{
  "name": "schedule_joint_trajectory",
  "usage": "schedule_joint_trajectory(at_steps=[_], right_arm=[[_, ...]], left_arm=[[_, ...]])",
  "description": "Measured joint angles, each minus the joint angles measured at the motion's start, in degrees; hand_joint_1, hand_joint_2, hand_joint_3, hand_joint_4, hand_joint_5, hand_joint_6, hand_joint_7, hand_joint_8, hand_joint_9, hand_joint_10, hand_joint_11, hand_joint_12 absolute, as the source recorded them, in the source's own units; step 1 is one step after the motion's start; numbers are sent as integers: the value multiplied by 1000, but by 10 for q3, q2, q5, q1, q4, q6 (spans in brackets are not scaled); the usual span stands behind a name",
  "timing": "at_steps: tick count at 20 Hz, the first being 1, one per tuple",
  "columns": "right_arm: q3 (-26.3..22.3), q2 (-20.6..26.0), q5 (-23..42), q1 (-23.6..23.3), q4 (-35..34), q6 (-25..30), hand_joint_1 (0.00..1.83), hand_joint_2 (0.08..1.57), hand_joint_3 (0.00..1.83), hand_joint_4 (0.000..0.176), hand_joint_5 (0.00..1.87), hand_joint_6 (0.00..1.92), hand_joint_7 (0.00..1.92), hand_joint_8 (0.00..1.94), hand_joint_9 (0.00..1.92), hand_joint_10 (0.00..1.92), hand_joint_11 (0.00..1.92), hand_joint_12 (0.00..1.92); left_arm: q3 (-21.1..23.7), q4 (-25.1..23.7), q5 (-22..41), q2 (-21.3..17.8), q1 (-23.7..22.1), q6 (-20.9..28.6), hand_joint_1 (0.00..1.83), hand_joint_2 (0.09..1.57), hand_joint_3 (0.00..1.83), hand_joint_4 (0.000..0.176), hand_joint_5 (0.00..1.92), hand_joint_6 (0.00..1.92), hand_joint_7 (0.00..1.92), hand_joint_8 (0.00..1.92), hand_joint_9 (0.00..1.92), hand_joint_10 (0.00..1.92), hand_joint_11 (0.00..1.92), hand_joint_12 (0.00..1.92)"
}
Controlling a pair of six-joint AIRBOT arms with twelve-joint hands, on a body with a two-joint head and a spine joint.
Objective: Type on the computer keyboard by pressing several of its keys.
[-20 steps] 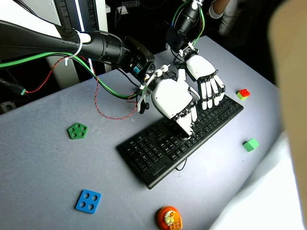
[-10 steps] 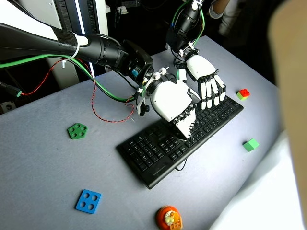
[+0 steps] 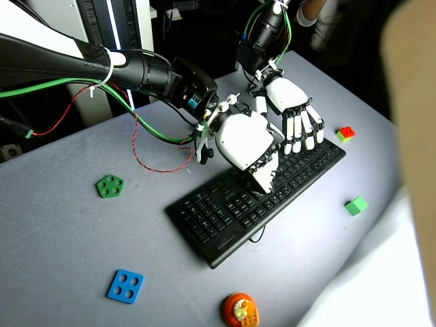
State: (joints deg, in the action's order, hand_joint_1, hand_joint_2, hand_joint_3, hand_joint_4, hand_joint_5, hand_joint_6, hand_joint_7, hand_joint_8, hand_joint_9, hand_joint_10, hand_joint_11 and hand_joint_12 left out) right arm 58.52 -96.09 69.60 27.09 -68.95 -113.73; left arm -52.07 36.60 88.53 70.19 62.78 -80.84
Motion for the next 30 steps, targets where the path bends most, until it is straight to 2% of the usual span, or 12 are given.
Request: schedule_joint_trajectory(at_steps=[3, 8, 10, 15, 17, 20, 22, 24, 27, 28, 29, 30], right_arm=[[0, 0, 2, 3, 5, 2, 0, 1223, 0, 0, 758, 475, 894, 387, 703, 1133, 474, 1640], [0, 0, 3, 3, 7, 2, 0, 1222, 0, 0, 831, 301, 957, 257, 775, 1017, 486, 1630], [-4, 4, 3, 0, 3, -1, 0, 1221, 0, 0, 828, 287, 957, 239, 763, 1006, 472, 1622], [-53, 61, 3, -17, -4, -13, 0, 1225, 2, 0, 850, 209, 960, 115, 711, 939, 352, 1633], [-74, 87, 2, -26, -5, -32, 0, 1213, 0, 0, 858, 164, 962, 51, 765, 749, 373, 1530], [-112, 134, -23, -36, 0, -44, 0, 1200, 0, 0, 854, 49, 910, 2, 790, 323, 351, 1349], [-141, 174, -42, -42, -3, -47, 0, 1192, 0, 0, 853, 14, 892, 0, 839, 129, 351, 1277], [-168, 206, -54, -45, 1, -53, 0, 1195, 2, 0, 863, 13, 895, 2, 867, 115, 362, 1280], [-193, 234, -74, -44, -2, -58, 0, 1195, 1, 0, 870, 15, 908, 6, 892, 116, 385, 1289], [-200, 240, -80, -45, 0, -57, 0, 1203, 3, 0, 919, 31, 983, 28, 992, 168, 415, 1383], [-202, 243, -81, -45, 0, -58, 0, 1211, 0, 0, 948, 26, 1025, 13, 975, 313, 395, 1474], [-204, 247, -83, -45, 0, -57, 0, 1212, 0, 0, 959, 22, 1043, 8, 914, 501, 388, 1516]], left_arm=[[0, 1, -5, 0, 0, 0, 160, 1310, 2, 0, 561, 144, 694, 16, 446, 585, 0, 1362], [0, 7, -16, 0, -3, 0, 174, 1297, 0, 0, 618, 93, 709, 13, 447, 554, 0, 1372], [0, 9, -16, 0, -10, 0, 180, 1296, 0, 0, 628, 93, 711, 13, 446, 551, 0, 1372], [5, 7, -33, -32, -30, -3, 152, 1294, 0, 0, 634, 61, 699, 4, 450, 493, 0, 1334], [6, 2, -44, -54, -39, -10, 204, 1281, 0, 0, 609, 29, 688, 1, 474, 417, 0, 1305], [9, -14, -70, -83, -50, -52, 173, 1289, 0, 0, 553, 1, 624, 0, 522, 158, 0, 1223], [15, -17, -68, -91, -54, -83, 177, 1287, 0, 0, 547, 0, 609, 0, 540, 73, 0, 1200], [20, -20, -71, -91, -52, -104, 134, 1290, 1, 0, 549, 5, 614, 8, 557, 63, 0, 1195], [24, -31, -71, -85, -43, -129, 164, 1285, 0, 0, 607, 22, 655, 15, 589, 63, 0, 1238], [25, -29, -68, -79, -41, -140, 181, 1290, 1, 0, 687, 53, 760, 57, 660, 104, 0, 1409], [25, -32, -66, -75, -40, -147, 200, 1296, 0, 0, 720, 279, 781, 326, 523, 710, 0, 1609], [26, -35, -64, -68, -38, -158, 193, 1304, 1, 0, 618, 778, 682, 827, 457, 1170, 47, 1761]])
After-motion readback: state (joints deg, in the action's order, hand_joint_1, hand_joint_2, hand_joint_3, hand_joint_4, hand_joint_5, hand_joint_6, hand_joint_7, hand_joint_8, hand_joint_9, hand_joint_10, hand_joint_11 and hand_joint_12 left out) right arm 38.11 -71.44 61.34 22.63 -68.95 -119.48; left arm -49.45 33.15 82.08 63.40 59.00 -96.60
